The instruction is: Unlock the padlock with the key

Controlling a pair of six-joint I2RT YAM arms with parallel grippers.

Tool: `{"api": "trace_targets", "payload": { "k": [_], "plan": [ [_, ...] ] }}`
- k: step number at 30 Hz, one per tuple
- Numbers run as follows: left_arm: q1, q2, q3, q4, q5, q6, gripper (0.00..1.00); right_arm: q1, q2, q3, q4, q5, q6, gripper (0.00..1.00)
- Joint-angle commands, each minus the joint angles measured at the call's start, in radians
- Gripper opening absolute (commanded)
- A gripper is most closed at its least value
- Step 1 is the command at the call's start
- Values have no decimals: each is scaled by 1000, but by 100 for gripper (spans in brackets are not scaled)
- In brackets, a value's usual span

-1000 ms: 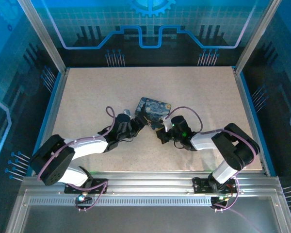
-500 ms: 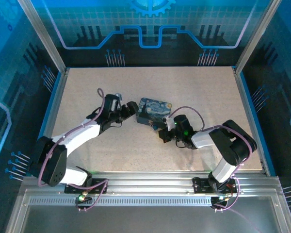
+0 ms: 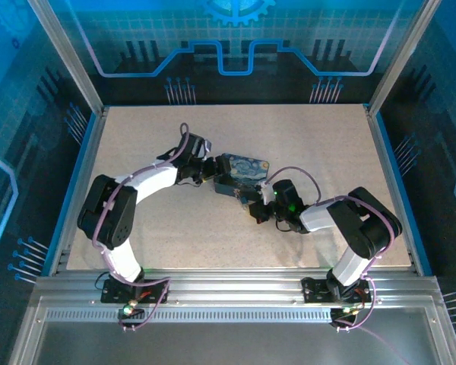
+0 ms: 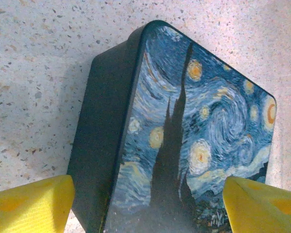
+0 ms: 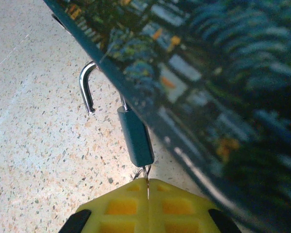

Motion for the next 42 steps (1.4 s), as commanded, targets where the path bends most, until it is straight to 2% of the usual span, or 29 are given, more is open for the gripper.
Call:
{"api": "trace_targets", "payload": {
  "k": [1,13,19,29,35,42],
  "plan": [
    [7,32,40,-36,29,36,79,-11,15,-2,10,-11,5,0],
    [7,99,0,16,49,-24,66,-12,14,-2,5,-6,3,0],
    [7,98,-28,27,40,-38,61,-16,2,-6,2,-5,1,9],
    [7,73,-78,35,14,-41,60,-46,-94,-31,-38,-2,-27,27],
    [6,40,-130,57,17,-60,59,-82,-154,-38,1,-83,-12,36],
    [5,-14,-200,71,14,-75,59,-130,-159,2,18,-140,-9,41]
  ]
}}
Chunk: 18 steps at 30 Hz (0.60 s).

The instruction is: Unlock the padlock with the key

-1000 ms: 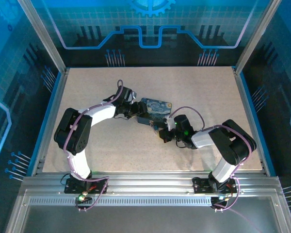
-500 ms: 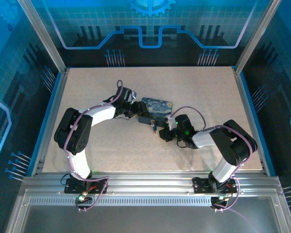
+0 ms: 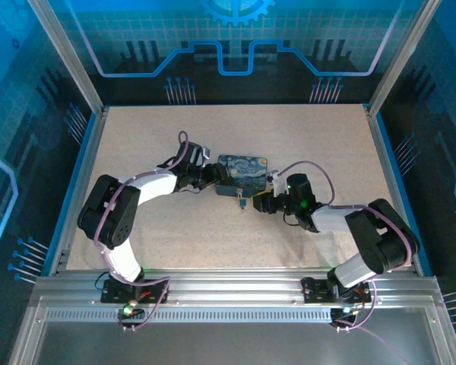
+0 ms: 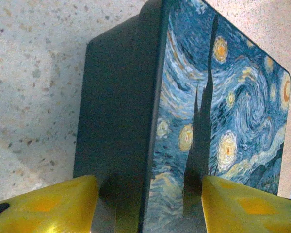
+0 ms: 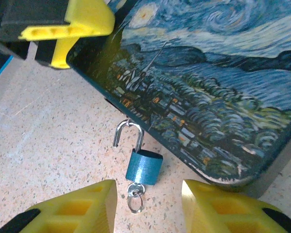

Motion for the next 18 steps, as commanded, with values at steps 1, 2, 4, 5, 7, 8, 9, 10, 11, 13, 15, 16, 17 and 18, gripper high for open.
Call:
{"api": "trace_targets", "payload": {
  "k": [1,2,4,5,7,8,9,10,11,13,15,16,17,18],
  "plan": [
    [2,-16,-70,-99,-26,-11,59,-28,-2,38,18,-57,-6,41],
    [3,-27,-83,-98,-26,-14,59,-36,6,48,20,-66,-8,42],
    [-1,-48,-108,-92,-28,-22,59,-47,25,68,26,-85,-13,43],
    [-4,-59,-120,-89,-30,-25,59,-49,35,79,27,-92,-15,43],
    [-11,-78,-141,-88,-34,-32,59,-53,55,100,28,-105,-18,44],
    [-14,-86,-151,-86,-37,-35,59,-57,64,107,31,-111,-19,44],
    [-17,-94,-160,-86,-38,-40,59,-60,72,114,33,-115,-18,45],
    [-21,-102,-169,-80,-41,-45,59,-62,78,119,37,-120,-17,45],
    [-24,-108,-179,-75,-44,-50,59,-63,84,123,39,-124,-16,45],
    [-27,-114,-189,-71,-49,-54,59,-66,82,122,40,-132,-14,46],
    [-29,-115,-191,-70,-49,-57,59,-68,70,111,39,-133,-12,48],
    [-30,-115,-190,-67,-50,-57,59,-69,58,101,39,-137,-12,49],
    [-31,-117,-189,-69,-51,-58,59,-69,49,92,37,-142,-11,51],
    [-32,-119,-188,-69,-53,-59,59,-71,38,83,35,-149,-11,52]
  ]
}}
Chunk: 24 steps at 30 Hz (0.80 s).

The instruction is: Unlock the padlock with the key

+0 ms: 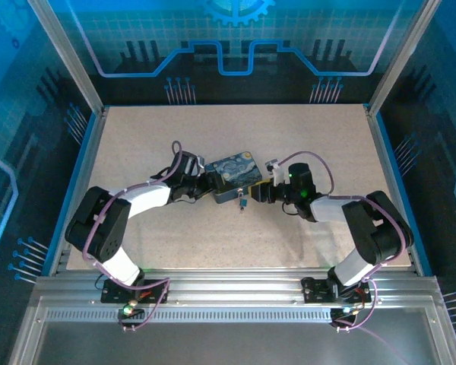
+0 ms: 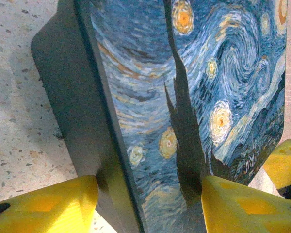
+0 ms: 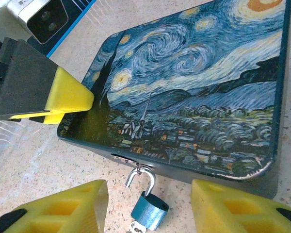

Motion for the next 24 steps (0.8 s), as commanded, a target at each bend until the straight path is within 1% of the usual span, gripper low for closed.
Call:
{"api": "trace_targets", "payload": {
  "k": [1,5,10,18,24],
  "plan": [
    [-18,4,-39,-98,-35,-2,59,-18,-44,-32,16,-49,-7,53],
    [-23,-6,-37,-102,-42,-1,59,-23,-73,-75,27,-88,15,59],
    [-29,-13,-40,-95,-50,-8,59,-23,-66,-85,46,-150,46,64],
    [-40,-15,-41,-87,-56,-15,59,-17,11,-55,81,-164,96,65],
    [-45,-13,-41,-80,-56,-21,59,4,94,-14,104,-171,98,65]
  ]
}}
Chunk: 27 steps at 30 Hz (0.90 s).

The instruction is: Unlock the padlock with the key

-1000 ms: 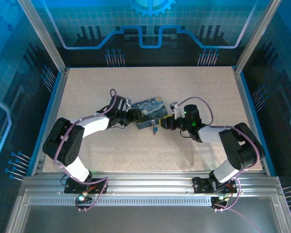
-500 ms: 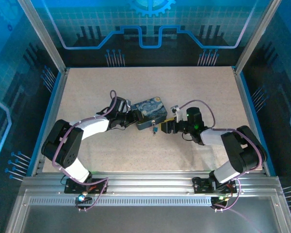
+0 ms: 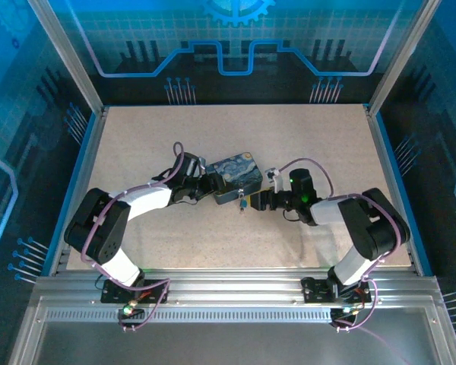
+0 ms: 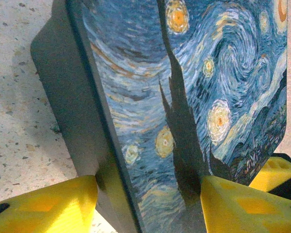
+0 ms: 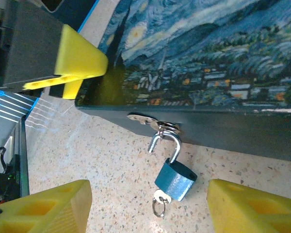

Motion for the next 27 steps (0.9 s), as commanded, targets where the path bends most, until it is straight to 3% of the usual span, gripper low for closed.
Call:
{"api": "trace_targets", "payload": {
  "k": [1,27],
  "plan": [
    [-17,5,-34,-77,-17,-6,59,14,53,43,53,-35,10,65],
    [-19,5,-42,-65,-14,-22,59,61,245,140,117,-78,0,56]
  ]
}}
